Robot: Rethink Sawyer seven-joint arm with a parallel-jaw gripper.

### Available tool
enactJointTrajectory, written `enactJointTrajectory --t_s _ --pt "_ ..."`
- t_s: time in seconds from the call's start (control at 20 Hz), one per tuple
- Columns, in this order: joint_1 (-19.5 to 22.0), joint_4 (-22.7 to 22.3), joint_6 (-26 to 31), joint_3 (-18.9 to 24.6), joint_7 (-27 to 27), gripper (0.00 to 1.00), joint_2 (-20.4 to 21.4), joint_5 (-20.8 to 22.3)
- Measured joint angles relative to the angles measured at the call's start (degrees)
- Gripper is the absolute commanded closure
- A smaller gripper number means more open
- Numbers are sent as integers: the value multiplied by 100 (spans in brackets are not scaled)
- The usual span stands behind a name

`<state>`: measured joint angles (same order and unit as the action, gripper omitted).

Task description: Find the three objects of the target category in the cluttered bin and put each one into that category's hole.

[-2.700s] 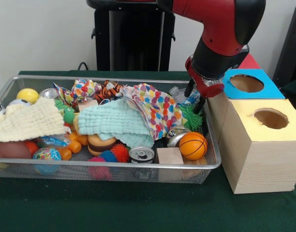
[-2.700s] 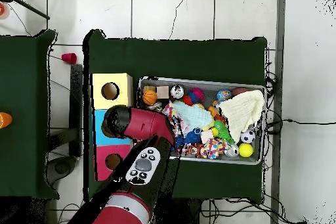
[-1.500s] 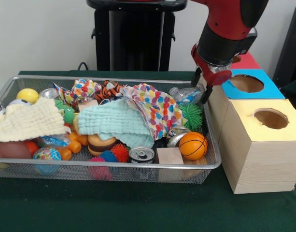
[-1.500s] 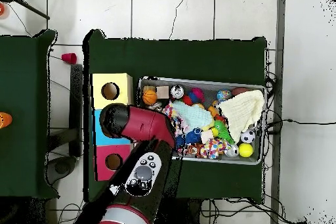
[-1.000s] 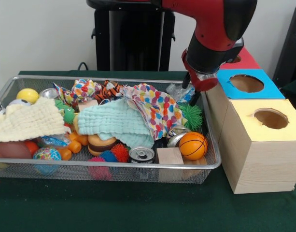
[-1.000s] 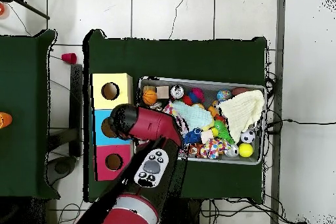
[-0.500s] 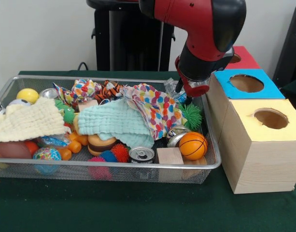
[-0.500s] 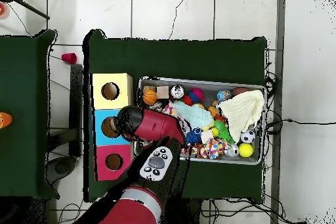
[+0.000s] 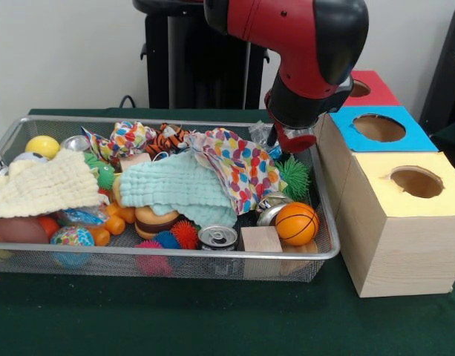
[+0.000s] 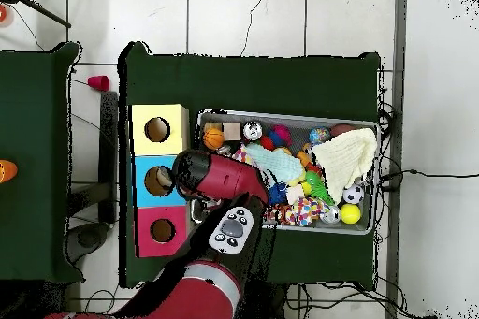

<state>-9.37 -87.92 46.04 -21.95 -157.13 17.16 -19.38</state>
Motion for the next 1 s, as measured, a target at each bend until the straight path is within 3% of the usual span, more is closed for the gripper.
enactJointTrajectory --t_s 0.6,1.0 --pt "167 8 -402 217 0 100 -21 0" --pt "166 4 -160 211 0 100 229 138"
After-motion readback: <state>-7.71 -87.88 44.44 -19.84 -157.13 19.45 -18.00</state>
